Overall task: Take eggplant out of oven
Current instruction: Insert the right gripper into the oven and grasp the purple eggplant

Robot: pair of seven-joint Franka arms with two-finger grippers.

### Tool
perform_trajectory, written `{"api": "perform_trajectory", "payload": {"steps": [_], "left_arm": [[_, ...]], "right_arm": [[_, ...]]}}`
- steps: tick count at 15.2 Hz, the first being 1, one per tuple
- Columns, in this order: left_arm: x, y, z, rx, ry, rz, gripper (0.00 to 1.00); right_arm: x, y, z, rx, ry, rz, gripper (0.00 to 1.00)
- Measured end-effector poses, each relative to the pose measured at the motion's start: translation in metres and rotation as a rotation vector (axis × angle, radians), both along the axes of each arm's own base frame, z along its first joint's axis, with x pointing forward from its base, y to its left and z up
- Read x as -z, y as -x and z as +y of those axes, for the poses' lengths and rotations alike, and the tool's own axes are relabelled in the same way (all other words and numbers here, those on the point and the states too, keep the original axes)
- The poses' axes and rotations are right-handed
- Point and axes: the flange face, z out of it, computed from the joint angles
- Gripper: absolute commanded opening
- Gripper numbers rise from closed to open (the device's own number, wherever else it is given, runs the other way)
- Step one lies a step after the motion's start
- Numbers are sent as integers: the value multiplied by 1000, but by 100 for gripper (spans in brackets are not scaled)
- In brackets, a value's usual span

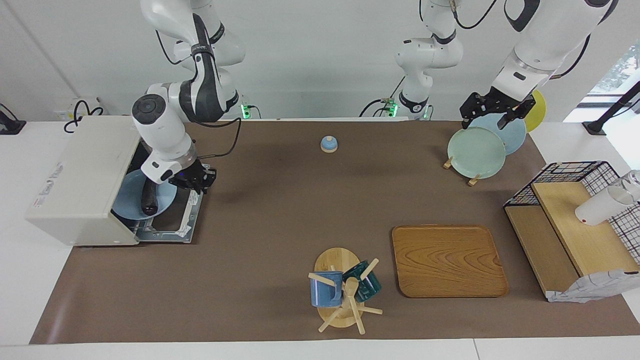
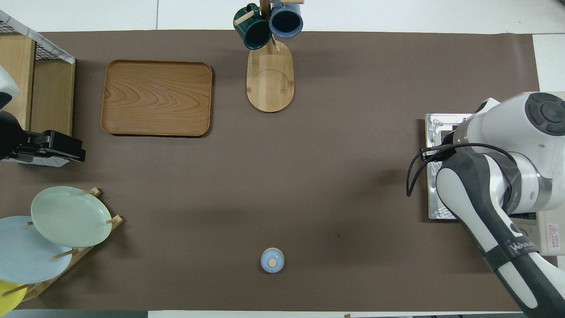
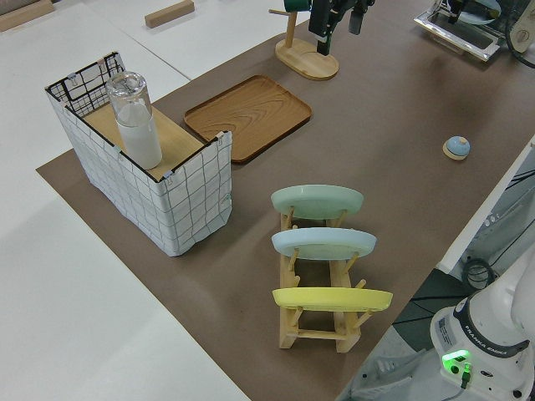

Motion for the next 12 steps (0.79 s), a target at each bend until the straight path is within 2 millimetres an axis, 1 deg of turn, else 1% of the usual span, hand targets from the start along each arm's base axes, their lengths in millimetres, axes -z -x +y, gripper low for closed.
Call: {"api": "perform_trajectory", "payload": {"steps": [3, 8, 12], "left_arm": [[0, 0, 0, 0, 0, 0, 100], [0, 0, 0, 0, 0, 0, 100], [0, 0, 0, 0, 0, 0, 100]], "right_arm": [[-3, 1, -22, -5, 2, 1, 44], [1, 4, -40, -68, 4, 7, 44], [11, 10, -53, -93, 1, 21, 44]]}}
